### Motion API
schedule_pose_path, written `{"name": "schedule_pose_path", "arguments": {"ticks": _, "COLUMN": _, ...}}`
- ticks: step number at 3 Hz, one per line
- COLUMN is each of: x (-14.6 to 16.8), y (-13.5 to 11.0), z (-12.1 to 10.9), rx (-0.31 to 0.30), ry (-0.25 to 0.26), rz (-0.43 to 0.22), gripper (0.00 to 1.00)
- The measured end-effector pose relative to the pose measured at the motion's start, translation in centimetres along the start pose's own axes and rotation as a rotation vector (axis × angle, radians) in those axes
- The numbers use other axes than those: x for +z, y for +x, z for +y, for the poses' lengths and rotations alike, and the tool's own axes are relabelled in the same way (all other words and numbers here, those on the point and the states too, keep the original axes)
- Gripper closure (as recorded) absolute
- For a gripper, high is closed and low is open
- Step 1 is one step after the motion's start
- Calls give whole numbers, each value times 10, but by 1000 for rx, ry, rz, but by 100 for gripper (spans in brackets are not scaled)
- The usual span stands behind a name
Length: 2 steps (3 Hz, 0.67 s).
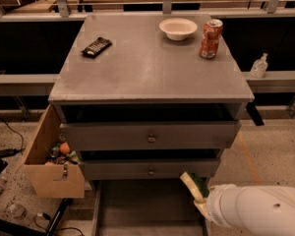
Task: Place sponge into bottom drawer
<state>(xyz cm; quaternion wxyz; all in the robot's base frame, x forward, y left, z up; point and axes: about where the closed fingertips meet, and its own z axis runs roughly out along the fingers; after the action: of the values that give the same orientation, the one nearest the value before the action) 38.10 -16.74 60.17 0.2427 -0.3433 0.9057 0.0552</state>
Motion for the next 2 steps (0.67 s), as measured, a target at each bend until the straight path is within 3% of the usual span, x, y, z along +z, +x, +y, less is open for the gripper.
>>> {"name": "schedule_pose_path", "arguments": {"ticks": 1, "x": 57, "y": 50, "z": 27, "rx": -38, "ry": -61, "rz": 77, "gripper": 100}}
{"name": "schedule_pose_path", "arguments": {"ticks": 2, "x": 77, "y": 55, "z": 35, "rx": -64, "ry": -84, "rz": 86, "gripper": 100}}
